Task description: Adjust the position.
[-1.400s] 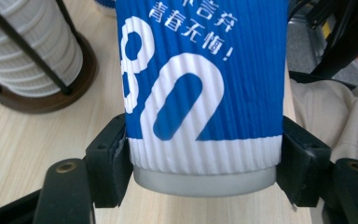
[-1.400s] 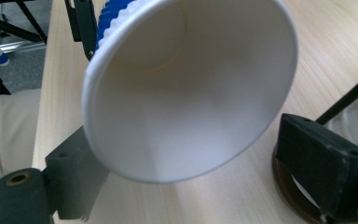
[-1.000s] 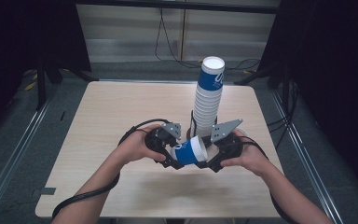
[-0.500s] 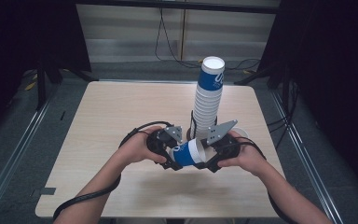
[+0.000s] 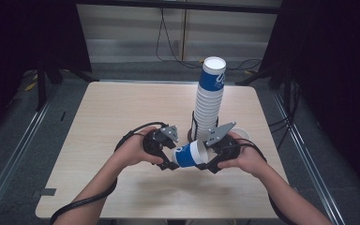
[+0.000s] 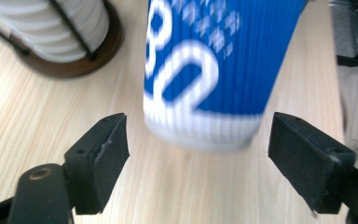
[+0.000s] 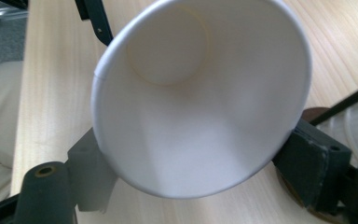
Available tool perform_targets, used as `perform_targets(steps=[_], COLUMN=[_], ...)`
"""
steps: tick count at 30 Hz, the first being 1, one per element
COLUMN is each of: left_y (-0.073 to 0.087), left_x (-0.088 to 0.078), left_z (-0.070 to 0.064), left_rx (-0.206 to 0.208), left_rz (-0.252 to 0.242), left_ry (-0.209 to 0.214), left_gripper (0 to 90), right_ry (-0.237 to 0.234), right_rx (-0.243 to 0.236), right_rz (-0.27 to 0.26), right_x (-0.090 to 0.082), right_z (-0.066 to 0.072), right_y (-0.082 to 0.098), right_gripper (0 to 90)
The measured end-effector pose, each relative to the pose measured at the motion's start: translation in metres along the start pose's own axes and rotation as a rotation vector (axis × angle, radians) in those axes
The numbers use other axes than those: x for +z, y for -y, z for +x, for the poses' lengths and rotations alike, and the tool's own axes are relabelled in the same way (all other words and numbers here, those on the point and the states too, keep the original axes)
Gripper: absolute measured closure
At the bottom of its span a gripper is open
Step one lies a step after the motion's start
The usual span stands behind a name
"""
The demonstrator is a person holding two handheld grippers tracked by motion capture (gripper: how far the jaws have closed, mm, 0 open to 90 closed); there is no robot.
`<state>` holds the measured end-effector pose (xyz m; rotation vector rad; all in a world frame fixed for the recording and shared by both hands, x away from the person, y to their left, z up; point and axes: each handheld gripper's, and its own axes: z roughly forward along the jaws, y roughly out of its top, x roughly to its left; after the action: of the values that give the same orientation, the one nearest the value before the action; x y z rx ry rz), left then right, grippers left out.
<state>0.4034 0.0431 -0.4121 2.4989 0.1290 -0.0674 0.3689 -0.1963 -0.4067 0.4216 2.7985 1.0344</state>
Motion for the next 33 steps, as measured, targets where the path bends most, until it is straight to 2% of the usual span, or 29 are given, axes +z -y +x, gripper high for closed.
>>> perform_targets(steps=[4, 5, 7, 10, 11, 12, 14, 16, 21, 22, 24, 27, 33], left_y=[0.009, 0.011, 0.015, 0.023, 0.026, 0.029, 0.033, 0.037, 0.047, 0.049, 0.053, 0.057, 0.058], left_x=[-0.001, -0.001, -0.001, 0.001, 0.002, 0.002, 0.003, 0.003, 0.002, 0.002, 0.002, 0.0, -0.003], left_z=[0.001, 0.0, 0.0, -0.001, -0.001, -0.002, -0.003, -0.004, -0.005, -0.005, -0.005, -0.004, -0.003], left_rx=[-0.025, -0.038, -0.05, -0.077, -0.074, -0.084, -0.092, -0.102, -0.138, -0.136, -0.159, -0.165, -0.167], left_rz=[0.026, 0.022, 0.018, 0.02, 0.026, 0.027, 0.03, 0.043, 0.03, 0.025, 0.03, 0.021, 0.0], left_ry=[-0.034, -0.041, -0.055, -0.066, -0.071, -0.074, -0.073, -0.083, -0.096, -0.103, -0.095, -0.098, -0.103], left_gripper=[18.7, 18.7, 18.5, 18.5, 18.5, 18.5, 18.5, 18.3, 17.8, 17.8, 17.7, 17.7, 17.7], right_ry=[0.038, 0.054, 0.054, 0.075, 0.084, 0.101, 0.097, 0.098, 0.091, 0.088, 0.083, 0.084, 0.076], right_rx=[0.022, 0.031, 0.038, 0.051, 0.051, 0.052, 0.074, 0.069, 0.066, 0.068, 0.065, 0.066, 0.06], right_rz=[0.038, 0.062, 0.069, 0.091, 0.099, 0.12, 0.125, 0.144, 0.181, 0.185, 0.182, 0.209, 0.228], right_x=[0.001, 0.002, 0.003, 0.006, 0.007, 0.008, 0.01, 0.012, 0.019, 0.021, 0.022, 0.023, 0.026], right_z=[-0.003, -0.003, -0.004, -0.004, -0.004, -0.005, -0.006, -0.008, -0.009, -0.01, -0.01, -0.01, -0.008], right_y=[0.001, 0.001, 0.001, 0.0, 0.0, 0.0, 0.0, -0.002, -0.008, -0.009, -0.012, -0.015, -0.017], right_gripper=[20.1, 20.0, 19.7, 19.5, 19.4, 19.3, 19.1, 18.9, 18.6, 18.5, 18.4, 18.3, 18.1])
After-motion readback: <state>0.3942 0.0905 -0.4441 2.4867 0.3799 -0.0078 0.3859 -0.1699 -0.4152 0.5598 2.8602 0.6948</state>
